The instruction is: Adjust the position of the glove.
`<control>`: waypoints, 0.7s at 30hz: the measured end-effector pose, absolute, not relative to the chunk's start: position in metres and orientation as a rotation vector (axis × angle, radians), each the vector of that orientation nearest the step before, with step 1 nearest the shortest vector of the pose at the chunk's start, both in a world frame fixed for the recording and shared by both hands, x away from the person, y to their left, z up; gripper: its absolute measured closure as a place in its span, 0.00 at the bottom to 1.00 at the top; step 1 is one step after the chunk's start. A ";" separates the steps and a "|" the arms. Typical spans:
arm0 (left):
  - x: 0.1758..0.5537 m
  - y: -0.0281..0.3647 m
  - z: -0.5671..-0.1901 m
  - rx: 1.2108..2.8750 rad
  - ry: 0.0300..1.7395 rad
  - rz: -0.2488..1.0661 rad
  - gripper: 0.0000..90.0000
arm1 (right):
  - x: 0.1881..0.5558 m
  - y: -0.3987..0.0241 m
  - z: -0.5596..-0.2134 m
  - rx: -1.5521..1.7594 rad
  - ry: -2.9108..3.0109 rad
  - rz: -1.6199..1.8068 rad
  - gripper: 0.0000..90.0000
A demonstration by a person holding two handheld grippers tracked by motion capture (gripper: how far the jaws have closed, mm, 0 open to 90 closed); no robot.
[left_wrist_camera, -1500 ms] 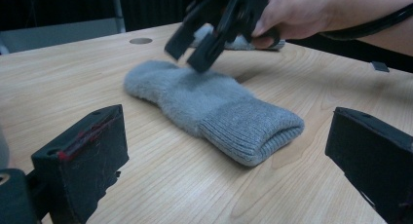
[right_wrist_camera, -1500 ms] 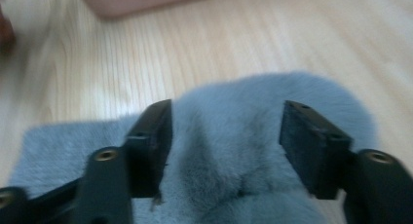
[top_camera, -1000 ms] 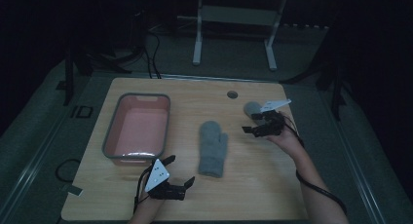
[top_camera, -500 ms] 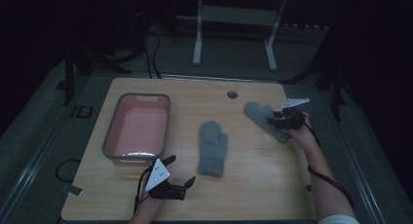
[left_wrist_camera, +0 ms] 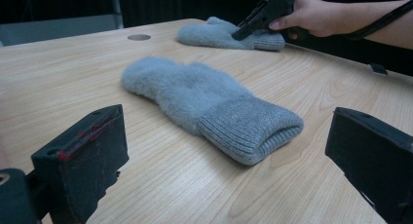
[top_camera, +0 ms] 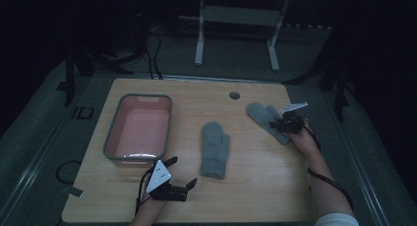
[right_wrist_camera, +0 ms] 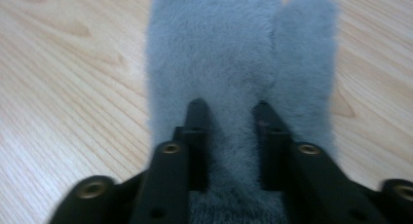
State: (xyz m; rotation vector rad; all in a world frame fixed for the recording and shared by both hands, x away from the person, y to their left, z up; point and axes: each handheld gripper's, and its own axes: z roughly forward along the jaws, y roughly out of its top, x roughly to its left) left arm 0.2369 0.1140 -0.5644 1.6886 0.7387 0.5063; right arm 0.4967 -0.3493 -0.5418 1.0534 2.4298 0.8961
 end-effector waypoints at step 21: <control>0.236 0.114 -0.562 1.679 0.736 0.515 0.02 | 0.388 -0.328 -0.493 1.544 1.921 0.999 0.91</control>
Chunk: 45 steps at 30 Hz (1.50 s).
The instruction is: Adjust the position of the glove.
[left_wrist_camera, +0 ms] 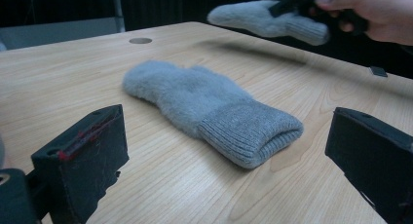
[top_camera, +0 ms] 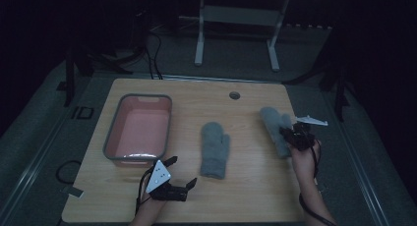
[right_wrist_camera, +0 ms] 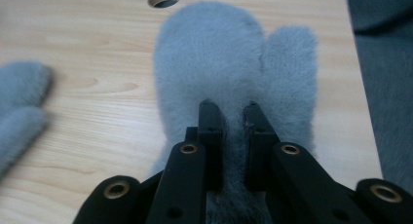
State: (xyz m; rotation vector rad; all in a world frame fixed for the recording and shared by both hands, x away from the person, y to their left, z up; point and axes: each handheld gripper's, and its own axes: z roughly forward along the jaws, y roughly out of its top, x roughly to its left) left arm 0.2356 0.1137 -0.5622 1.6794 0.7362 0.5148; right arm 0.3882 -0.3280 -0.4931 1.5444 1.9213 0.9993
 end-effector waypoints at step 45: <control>0.237 0.113 -0.563 1.692 0.699 0.497 0.02 | 0.364 -0.366 -0.550 1.031 2.410 1.015 0.36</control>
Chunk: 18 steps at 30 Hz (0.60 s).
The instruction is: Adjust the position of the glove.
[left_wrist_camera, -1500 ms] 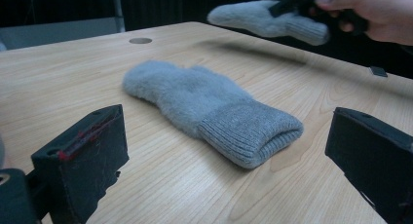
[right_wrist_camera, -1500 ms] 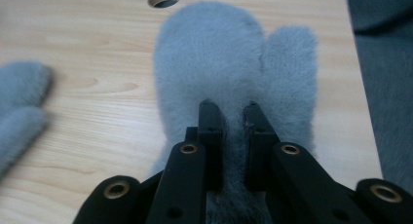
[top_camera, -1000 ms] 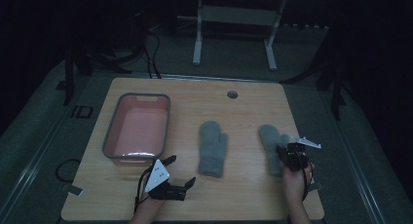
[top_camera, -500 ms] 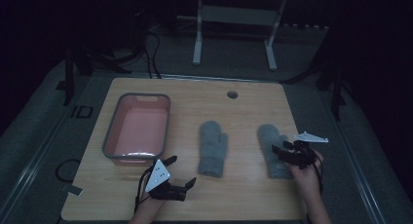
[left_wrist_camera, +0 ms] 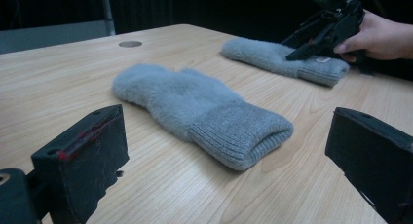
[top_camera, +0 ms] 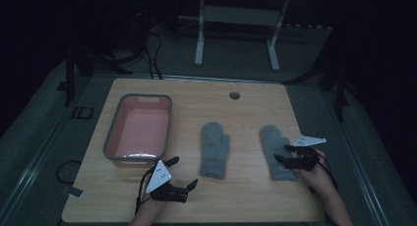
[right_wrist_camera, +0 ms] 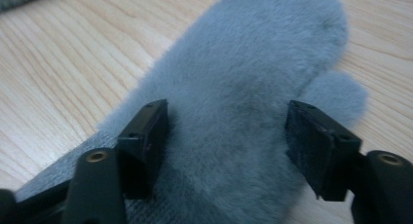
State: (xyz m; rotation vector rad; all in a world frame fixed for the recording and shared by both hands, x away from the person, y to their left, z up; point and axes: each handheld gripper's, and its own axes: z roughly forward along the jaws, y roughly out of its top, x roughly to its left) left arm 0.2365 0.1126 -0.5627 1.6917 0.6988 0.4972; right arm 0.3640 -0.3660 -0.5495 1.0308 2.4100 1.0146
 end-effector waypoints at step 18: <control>0.237 0.115 -0.562 1.685 0.716 0.510 0.02 | 0.341 -0.314 -0.517 1.295 2.132 0.988 0.91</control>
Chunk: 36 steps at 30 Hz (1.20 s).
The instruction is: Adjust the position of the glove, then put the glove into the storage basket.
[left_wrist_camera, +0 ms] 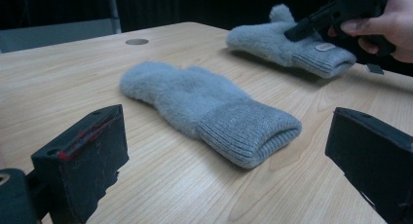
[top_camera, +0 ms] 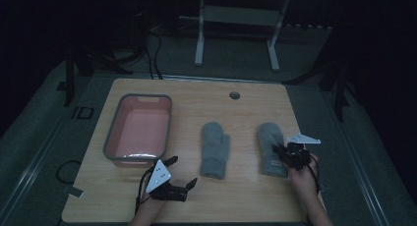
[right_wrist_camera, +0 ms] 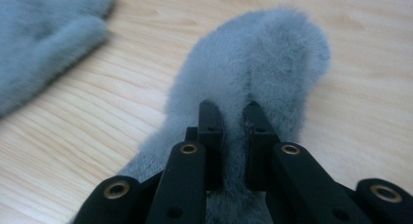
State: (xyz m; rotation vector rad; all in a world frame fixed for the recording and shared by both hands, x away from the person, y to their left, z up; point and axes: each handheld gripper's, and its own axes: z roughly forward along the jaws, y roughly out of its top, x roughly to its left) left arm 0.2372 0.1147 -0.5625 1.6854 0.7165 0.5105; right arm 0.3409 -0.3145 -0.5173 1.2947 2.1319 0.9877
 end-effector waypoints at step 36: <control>0.234 0.117 -0.558 1.678 0.710 0.520 0.02 | 0.332 -0.150 -0.472 1.336 2.106 1.293 0.91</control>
